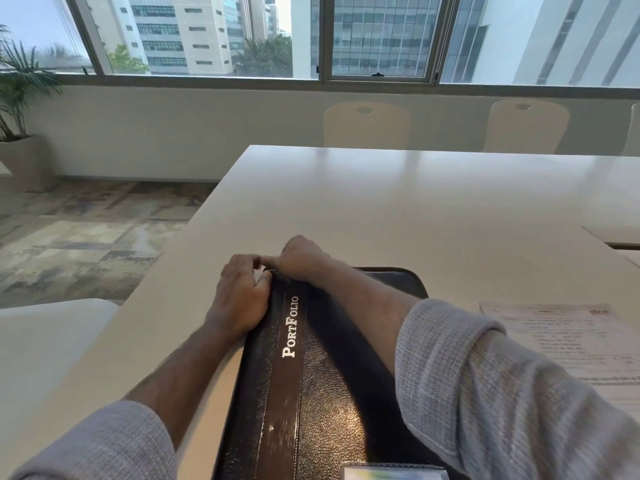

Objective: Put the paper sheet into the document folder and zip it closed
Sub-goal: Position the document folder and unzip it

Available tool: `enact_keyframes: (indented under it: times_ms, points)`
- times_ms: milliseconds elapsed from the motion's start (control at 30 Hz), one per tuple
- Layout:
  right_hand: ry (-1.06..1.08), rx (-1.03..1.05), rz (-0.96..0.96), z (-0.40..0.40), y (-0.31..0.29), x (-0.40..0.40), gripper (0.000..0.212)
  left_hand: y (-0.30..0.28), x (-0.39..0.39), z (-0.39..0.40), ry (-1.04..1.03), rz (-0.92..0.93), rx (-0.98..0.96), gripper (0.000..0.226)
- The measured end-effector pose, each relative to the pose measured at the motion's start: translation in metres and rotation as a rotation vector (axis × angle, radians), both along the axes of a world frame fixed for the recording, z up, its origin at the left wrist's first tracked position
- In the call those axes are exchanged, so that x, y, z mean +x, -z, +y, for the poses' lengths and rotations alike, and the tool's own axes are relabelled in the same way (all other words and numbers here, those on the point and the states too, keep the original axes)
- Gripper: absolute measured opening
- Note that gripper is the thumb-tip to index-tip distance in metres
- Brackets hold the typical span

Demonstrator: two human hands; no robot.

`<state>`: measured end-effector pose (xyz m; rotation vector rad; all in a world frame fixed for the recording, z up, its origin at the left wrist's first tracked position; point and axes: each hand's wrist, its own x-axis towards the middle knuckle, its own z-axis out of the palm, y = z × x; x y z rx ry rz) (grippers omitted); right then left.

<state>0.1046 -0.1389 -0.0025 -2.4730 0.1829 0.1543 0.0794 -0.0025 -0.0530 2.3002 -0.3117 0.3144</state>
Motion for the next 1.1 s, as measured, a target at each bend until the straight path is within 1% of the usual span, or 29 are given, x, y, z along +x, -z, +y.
enact_keyframes:
  times_ms: [100, 133, 200, 300, 400, 433, 533, 600, 733, 800, 867, 933, 967, 1000, 1067, 1100]
  points:
    - [0.042, 0.043, 0.045, 0.012, -0.003, 0.003, 0.028, -0.001, -0.001, 0.000, -0.039, 0.008, -0.027, 0.041]
    - [0.055, 0.051, 0.053, 0.016, -0.003, 0.003, 0.025, -0.001, -0.001, 0.000, -0.042, 0.011, -0.030, 0.043]
    - [0.075, 0.078, 0.069, 0.021, -0.004, 0.004, 0.026, -0.001, -0.002, 0.000, -0.042, 0.024, -0.028, 0.046]
    - [0.122, 0.133, 0.108, 0.024, -0.004, 0.010, 0.035, 0.001, 0.000, 0.000, -0.051, 0.034, -0.011, 0.050]
    - [0.171, 0.134, 0.108, 0.030, -0.001, 0.015, 0.022, 0.002, 0.002, -0.001, -0.075, 0.043, 0.012, 0.049]
    - [0.177, 0.110, 0.102, 0.032, -0.001, 0.016, 0.021, 0.002, 0.003, -0.001, -0.088, 0.050, 0.015, 0.048]
    - [0.181, 0.016, 0.100, 0.034, -0.002, 0.018, 0.031, 0.000, 0.005, -0.002, -0.111, 0.073, -0.019, 0.049]
    - [0.165, -0.042, 0.135, 0.033, -0.005, 0.018, 0.037, 0.000, 0.005, -0.002, -0.119, 0.077, -0.034, 0.051]
    - [0.154, -0.185, 0.161, 0.035, -0.008, 0.019, 0.051, 0.000, 0.005, -0.003, -0.116, 0.065, -0.016, 0.050]
    - [0.134, -0.198, 0.158, 0.037, -0.008, 0.019, 0.053, 0.001, 0.006, -0.003, -0.118, 0.057, -0.002, 0.053]
    - [0.116, -0.158, 0.146, 0.036, -0.006, 0.020, 0.045, 0.002, 0.005, -0.004, -0.121, 0.045, 0.022, 0.058]
    - [0.130, -0.113, 0.123, 0.033, -0.007, 0.020, 0.026, 0.002, 0.005, -0.005, -0.129, 0.032, 0.041, 0.064]
    - [0.117, -0.122, 0.111, 0.031, -0.008, 0.022, 0.014, 0.002, 0.005, -0.005, -0.132, 0.025, 0.043, 0.065]
    - [0.087, -0.145, 0.098, 0.028, -0.010, 0.023, 0.008, 0.002, 0.005, -0.005, -0.131, 0.018, 0.044, 0.064]
    - [0.032, -0.186, 0.101, 0.022, -0.015, 0.024, 0.019, 0.003, 0.006, -0.005, -0.113, 0.008, 0.056, 0.057]
    - [0.022, -0.180, 0.105, 0.017, -0.016, 0.024, 0.019, 0.003, 0.007, -0.005, -0.094, 0.009, 0.073, 0.051]
